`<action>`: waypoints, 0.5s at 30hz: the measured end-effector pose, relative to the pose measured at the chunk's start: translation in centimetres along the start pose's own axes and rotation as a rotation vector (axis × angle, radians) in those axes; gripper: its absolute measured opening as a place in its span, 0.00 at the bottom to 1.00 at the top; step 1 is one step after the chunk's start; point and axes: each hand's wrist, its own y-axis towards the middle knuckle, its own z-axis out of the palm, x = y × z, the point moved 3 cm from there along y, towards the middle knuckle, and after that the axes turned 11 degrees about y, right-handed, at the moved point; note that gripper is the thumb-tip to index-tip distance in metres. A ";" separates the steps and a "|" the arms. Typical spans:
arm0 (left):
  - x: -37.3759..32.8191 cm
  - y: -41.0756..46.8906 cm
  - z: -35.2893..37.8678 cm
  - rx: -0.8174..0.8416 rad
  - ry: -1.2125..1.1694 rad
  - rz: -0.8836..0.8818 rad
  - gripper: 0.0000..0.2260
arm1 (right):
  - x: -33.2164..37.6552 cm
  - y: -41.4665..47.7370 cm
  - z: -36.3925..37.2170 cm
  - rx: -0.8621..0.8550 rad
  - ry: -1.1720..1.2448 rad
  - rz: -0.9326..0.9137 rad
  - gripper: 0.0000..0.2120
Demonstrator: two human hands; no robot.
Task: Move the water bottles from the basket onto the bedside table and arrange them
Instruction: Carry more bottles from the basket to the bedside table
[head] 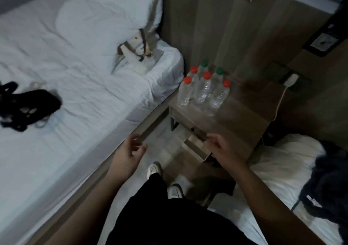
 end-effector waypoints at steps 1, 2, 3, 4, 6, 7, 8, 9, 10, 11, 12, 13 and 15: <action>0.3 -1.0 -0.5 -0.024 0.015 -0.008 0.17 | 0.5 -0.1 0.6 0.014 -0.020 -0.021 0.15; 0.7 -1.9 -0.9 -0.045 0.022 -0.022 0.17 | 0.9 0.0 1.2 0.024 -0.031 -0.048 0.16; 1.0 -2.6 -1.3 -0.061 0.027 -0.041 0.17 | 1.4 0.1 1.8 0.034 -0.029 -0.079 0.16; 1.2 -3.2 -1.6 -0.076 0.036 -0.060 0.17 | 1.8 0.3 2.5 0.049 -0.034 -0.108 0.17; 1.9 -4.2 -2.3 -0.104 0.051 -0.102 0.17 | 2.4 0.5 3.8 0.096 -0.069 -0.137 0.18; 2.3 -4.7 -2.5 -0.114 0.049 -0.126 0.18 | 2.5 0.5 4.4 0.120 -0.091 -0.133 0.19; 2.8 -5.1 -2.8 -0.121 0.045 -0.147 0.18 | 2.5 0.5 5.0 0.141 -0.120 -0.136 0.19; 3.4 -5.6 -3.1 -0.125 0.045 -0.170 0.19 | 2.5 0.5 5.6 0.163 -0.153 -0.151 0.20; 4.1 -6.1 -3.4 -0.128 0.051 -0.193 0.19 | 2.5 0.4 6.2 0.185 -0.184 -0.167 0.20; 4.7 -6.7 -3.7 -0.129 0.060 -0.215 0.19 | 2.5 0.2 6.9 0.212 -0.204 -0.179 0.20; 5.4 -7.3 -4.0 -0.131 0.067 -0.234 0.20 | 2.5 0.0 7.7 0.243 -0.223 -0.175 0.21; 6.1 -8.1 -4.3 -0.133 0.071 -0.251 0.20 | 2.5 -0.3 8.6 0.271 -0.245 -0.166 0.21; 7.5 -9.8 -5.0 -0.151 0.081 -0.281 0.20 | 2.3 -0.8 10.6 0.314 -0.298 -0.154 0.22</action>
